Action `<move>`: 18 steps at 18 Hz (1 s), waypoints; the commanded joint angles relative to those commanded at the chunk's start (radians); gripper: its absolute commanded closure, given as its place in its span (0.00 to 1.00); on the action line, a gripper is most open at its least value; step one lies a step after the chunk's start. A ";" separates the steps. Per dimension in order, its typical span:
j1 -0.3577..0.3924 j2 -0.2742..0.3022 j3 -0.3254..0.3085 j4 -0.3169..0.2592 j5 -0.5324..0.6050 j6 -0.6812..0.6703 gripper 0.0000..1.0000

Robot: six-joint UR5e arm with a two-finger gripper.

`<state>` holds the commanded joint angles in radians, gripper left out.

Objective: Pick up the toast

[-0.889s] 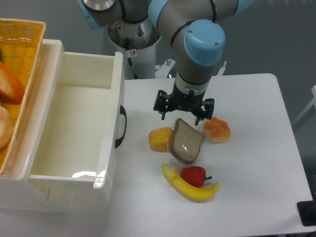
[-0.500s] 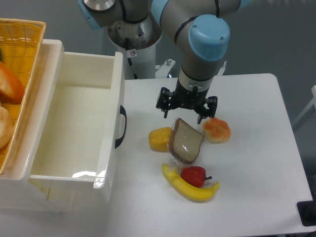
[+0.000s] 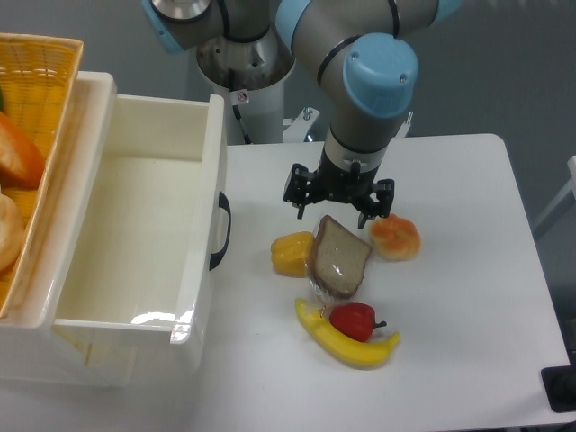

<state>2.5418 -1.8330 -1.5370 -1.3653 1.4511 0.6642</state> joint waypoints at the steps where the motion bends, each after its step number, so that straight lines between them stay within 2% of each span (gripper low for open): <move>1: -0.003 -0.005 -0.006 0.009 0.002 -0.002 0.00; 5: -0.009 -0.022 -0.055 0.077 0.015 0.009 0.00; 12: -0.018 -0.051 -0.129 0.077 0.069 0.014 0.00; 18: -0.023 -0.074 -0.163 0.078 0.080 0.014 0.00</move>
<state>2.5188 -1.9067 -1.6995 -1.2870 1.5309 0.6780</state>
